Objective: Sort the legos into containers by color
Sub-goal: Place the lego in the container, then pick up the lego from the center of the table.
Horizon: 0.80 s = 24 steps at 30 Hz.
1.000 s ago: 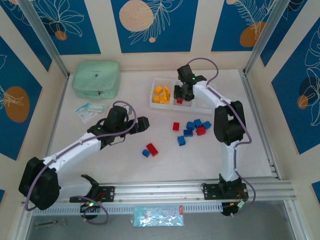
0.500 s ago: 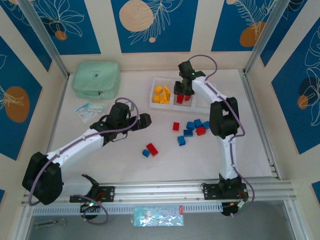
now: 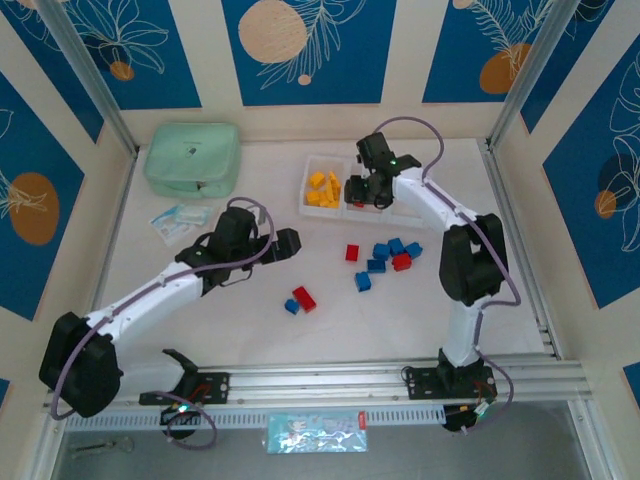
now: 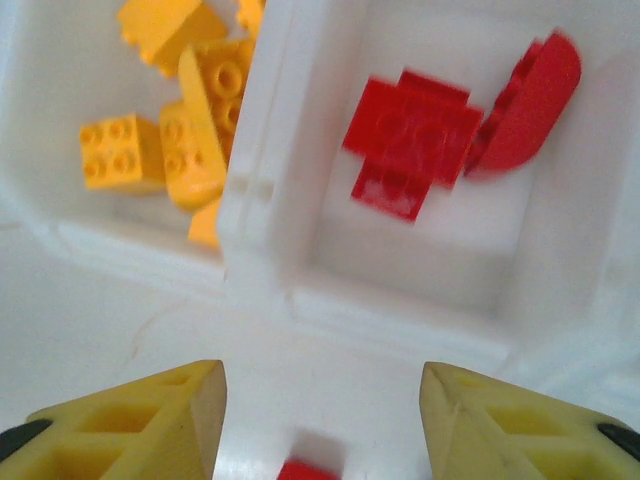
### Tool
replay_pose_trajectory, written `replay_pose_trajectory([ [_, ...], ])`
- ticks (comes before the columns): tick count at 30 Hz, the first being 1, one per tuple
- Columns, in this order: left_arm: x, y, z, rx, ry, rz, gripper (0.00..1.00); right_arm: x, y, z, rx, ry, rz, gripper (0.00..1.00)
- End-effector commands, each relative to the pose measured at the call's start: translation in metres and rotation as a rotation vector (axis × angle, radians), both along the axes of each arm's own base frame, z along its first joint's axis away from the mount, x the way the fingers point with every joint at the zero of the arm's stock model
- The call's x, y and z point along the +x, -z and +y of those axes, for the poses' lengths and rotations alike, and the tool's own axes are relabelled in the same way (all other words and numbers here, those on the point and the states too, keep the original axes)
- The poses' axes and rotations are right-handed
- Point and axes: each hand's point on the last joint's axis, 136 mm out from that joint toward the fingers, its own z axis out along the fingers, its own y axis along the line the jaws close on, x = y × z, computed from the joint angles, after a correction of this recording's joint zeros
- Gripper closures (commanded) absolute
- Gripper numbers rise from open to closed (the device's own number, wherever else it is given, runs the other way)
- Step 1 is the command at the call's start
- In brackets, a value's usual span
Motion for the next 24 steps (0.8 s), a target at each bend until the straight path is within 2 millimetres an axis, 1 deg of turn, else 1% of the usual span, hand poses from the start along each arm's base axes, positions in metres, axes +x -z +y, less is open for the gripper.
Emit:
replay_pose_trajectory([
  [1, -0.017, 0.008, -0.001, 0.007, 0.040, 0.021, 0.00, -0.031, 0.010, 0.009, 0.007, -0.025, 0.054, 0.43],
  [4, -0.024, 0.013, 0.002, 0.003, 0.031, 0.030, 0.00, -0.059, 0.023, 0.015, -0.003, -0.048, 0.102, 0.41],
  [7, -0.029, 0.018, 0.004, 0.001, 0.023, 0.039, 0.00, -0.082, 0.039, 0.019, -0.032, -0.055, 0.144, 0.37],
  [10, -0.034, 0.023, 0.004, -0.002, 0.025, 0.045, 0.00, -0.101, 0.054, 0.024, -0.047, -0.059, 0.178, 0.35],
  [12, -0.035, 0.025, 0.002, -0.004, 0.024, 0.050, 0.00, -0.110, 0.064, 0.027, -0.056, -0.060, 0.197, 0.34],
  [14, -0.037, 0.028, 0.000, -0.007, 0.030, 0.055, 0.00, -0.115, 0.073, 0.028, -0.071, -0.052, 0.216, 0.34],
  [17, -0.038, 0.031, -0.004, -0.004, 0.033, 0.059, 0.00, -0.116, 0.082, 0.028, -0.091, -0.045, 0.215, 0.34],
  [24, -0.038, 0.031, -0.012, -0.006, 0.039, 0.051, 0.00, -0.104, 0.093, 0.024, -0.149, -0.026, 0.191, 0.35],
])
